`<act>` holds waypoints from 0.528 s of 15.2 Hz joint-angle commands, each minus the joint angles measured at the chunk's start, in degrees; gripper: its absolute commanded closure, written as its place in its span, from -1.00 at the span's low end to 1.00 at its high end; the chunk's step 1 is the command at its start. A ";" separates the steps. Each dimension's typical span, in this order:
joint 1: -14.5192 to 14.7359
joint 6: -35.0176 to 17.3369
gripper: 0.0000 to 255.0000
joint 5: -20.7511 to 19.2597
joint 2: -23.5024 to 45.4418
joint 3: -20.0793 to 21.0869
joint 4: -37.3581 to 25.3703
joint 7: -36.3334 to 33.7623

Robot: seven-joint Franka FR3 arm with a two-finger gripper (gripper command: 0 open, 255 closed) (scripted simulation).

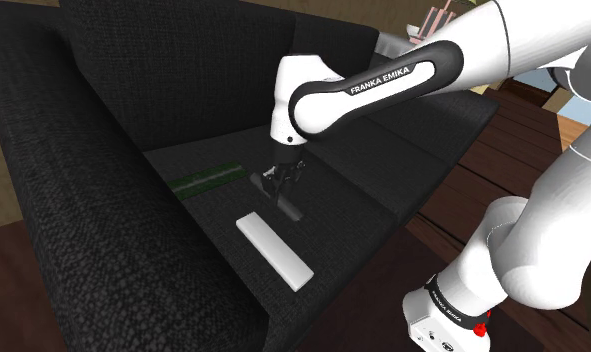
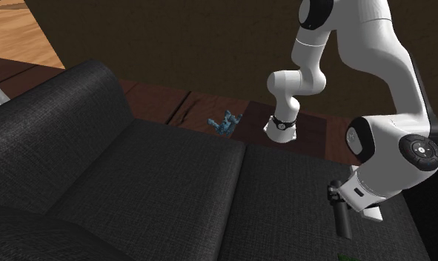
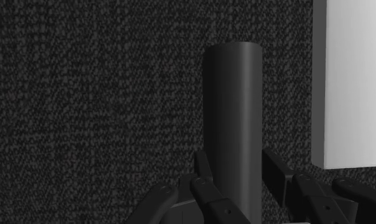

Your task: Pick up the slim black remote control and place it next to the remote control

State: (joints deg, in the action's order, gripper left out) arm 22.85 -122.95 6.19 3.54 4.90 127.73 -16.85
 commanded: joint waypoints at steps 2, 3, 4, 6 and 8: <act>-0.02 -0.45 1.00 0.00 0.21 -0.02 0.20 0.08; -0.02 -0.45 1.00 0.00 0.21 -0.02 0.19 0.08; -0.02 -0.45 1.00 0.00 0.21 -0.02 0.19 0.08; -0.02 -0.45 1.00 0.00 0.21 -0.02 0.19 0.08; -0.02 -0.45 -1.00 0.00 0.21 -0.02 0.19 0.07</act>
State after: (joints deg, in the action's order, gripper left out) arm 22.83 -123.40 6.19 3.74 4.88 127.93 -16.77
